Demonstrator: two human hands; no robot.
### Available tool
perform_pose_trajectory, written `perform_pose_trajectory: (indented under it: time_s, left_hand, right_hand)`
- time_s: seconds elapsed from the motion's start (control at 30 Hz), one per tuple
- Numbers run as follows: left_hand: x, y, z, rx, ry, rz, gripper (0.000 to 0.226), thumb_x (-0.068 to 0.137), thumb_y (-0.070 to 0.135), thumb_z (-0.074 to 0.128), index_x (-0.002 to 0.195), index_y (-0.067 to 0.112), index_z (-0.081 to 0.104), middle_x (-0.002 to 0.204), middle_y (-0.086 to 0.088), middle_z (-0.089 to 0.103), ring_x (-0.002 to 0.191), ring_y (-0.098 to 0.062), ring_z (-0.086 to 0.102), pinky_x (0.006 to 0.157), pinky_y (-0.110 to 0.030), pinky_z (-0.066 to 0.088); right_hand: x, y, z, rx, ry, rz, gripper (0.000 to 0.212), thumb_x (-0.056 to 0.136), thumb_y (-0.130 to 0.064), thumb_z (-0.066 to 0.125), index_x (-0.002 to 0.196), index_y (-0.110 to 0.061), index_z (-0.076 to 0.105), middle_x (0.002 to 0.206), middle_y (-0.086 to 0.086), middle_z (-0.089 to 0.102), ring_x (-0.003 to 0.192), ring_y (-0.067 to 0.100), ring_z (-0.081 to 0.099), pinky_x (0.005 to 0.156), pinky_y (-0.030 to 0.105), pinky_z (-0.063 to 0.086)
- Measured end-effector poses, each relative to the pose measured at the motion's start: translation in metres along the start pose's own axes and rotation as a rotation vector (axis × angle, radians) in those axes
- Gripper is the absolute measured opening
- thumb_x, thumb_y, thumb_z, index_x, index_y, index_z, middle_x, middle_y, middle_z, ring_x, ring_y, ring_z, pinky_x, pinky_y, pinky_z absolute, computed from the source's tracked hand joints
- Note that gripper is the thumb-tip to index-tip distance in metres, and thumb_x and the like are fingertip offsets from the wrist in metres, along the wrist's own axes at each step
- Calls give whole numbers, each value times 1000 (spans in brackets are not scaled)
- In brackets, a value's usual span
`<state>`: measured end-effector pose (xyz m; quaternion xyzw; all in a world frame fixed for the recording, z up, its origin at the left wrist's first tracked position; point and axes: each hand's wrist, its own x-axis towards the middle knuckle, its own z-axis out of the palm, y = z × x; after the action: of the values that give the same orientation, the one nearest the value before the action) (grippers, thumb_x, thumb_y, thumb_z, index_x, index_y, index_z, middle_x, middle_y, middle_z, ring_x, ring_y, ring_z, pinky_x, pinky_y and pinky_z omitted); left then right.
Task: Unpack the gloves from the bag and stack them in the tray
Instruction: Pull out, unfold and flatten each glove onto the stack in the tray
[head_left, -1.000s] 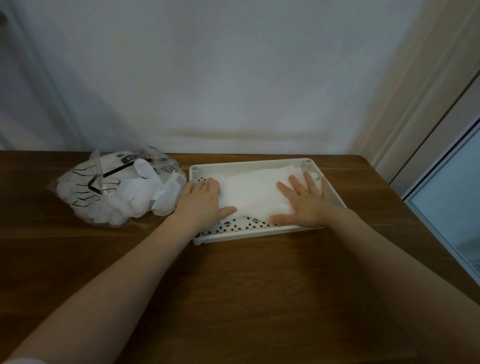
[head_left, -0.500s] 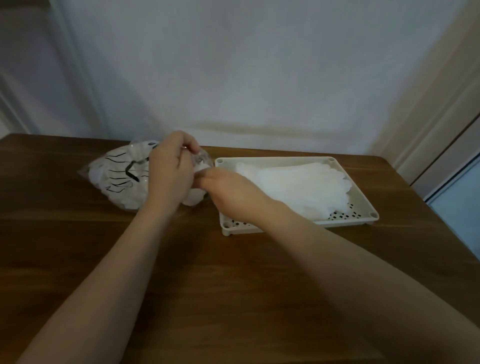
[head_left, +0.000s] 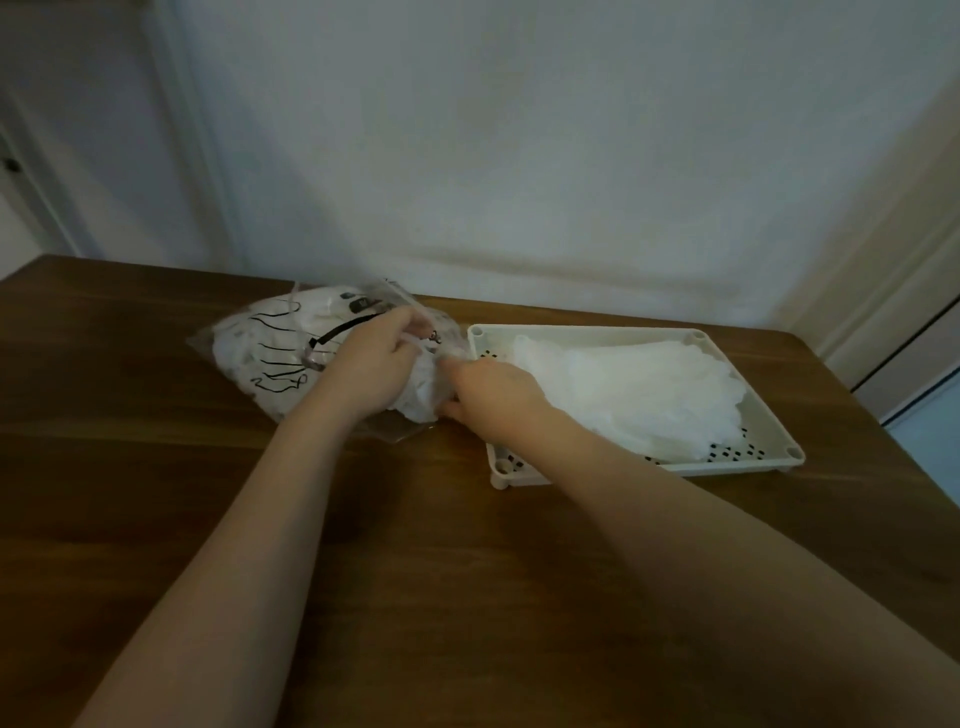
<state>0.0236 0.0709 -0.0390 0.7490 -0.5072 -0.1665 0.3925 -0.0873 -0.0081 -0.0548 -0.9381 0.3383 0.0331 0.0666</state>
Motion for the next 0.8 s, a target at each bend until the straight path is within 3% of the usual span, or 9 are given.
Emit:
perform_pose_trajectory:
  time_s: [0.13, 0.23, 0.33, 0.4, 0.5, 0.57, 0.67, 0.8]
  left_hand:
    - [0, -3, -4, 33, -83, 48, 34, 94, 11, 42, 123, 20, 56, 121, 6, 54, 107, -7, 47, 85, -26, 38]
    - [0, -5, -1, 187, -196, 65, 26, 96, 28, 43, 108, 16, 63, 108, -2, 60, 96, -18, 55, 80, -33, 44]
    - [-1, 0, 3, 290, -239, 5, 46, 99, 43, 27, 91, 13, 61, 85, -6, 59, 77, -19, 54, 70, -30, 40]
    - [-2, 2, 4, 314, -238, -50, 64, 97, 51, 15, 83, 12, 63, 75, -5, 61, 72, -17, 56, 75, -30, 40]
    - [-2, -1, 6, 393, -247, -52, 74, 93, 57, 12, 87, 9, 67, 81, -9, 65, 74, -18, 58, 77, -31, 41]
    - [-4, 2, 4, 290, -180, -35, 64, 96, 53, 16, 93, 11, 65, 93, -5, 63, 82, -15, 55, 77, -30, 38]
    - [-9, 18, -3, -133, -107, 5, 48, 98, 48, 23, 100, 20, 63, 91, 16, 57, 83, 2, 50, 72, -23, 36]
    - [-8, 19, 0, -155, -158, 79, 23, 87, 38, 59, 106, 26, 57, 98, 16, 57, 88, 2, 54, 67, -17, 42]
  right_hand:
    - [-4, 5, 5, 37, 149, 45, 18, 98, -22, 45, 109, -15, 56, 102, 7, 62, 89, 24, 59, 76, 36, 50]
    - [-12, 13, 3, 290, 308, -13, 13, 95, -24, 50, 97, -16, 60, 94, -1, 59, 81, 12, 55, 73, 26, 48]
    - [-18, 17, -9, 582, 380, -2, 9, 96, -21, 49, 91, -16, 55, 90, -6, 51, 74, 2, 47, 66, 16, 38]
    - [-23, 17, -16, 831, 349, 46, 12, 99, -22, 41, 96, -14, 50, 88, -6, 50, 73, 4, 46, 64, 17, 37]
    - [-25, 20, -18, 1140, 339, 202, 16, 102, -23, 33, 99, -14, 46, 87, -3, 50, 75, 8, 46, 64, 21, 39]
    - [-24, 21, -17, 1147, 336, 265, 16, 102, -24, 34, 95, -18, 47, 88, -1, 52, 78, 11, 48, 65, 22, 39]
    - [-25, 19, -15, 1175, 303, 310, 16, 101, -25, 37, 98, -18, 51, 92, 3, 57, 80, 14, 53, 63, 23, 42]
    - [-27, 12, -16, 1426, 243, 347, 10, 97, -15, 47, 97, -19, 56, 94, 7, 64, 78, 18, 58, 57, 22, 47]
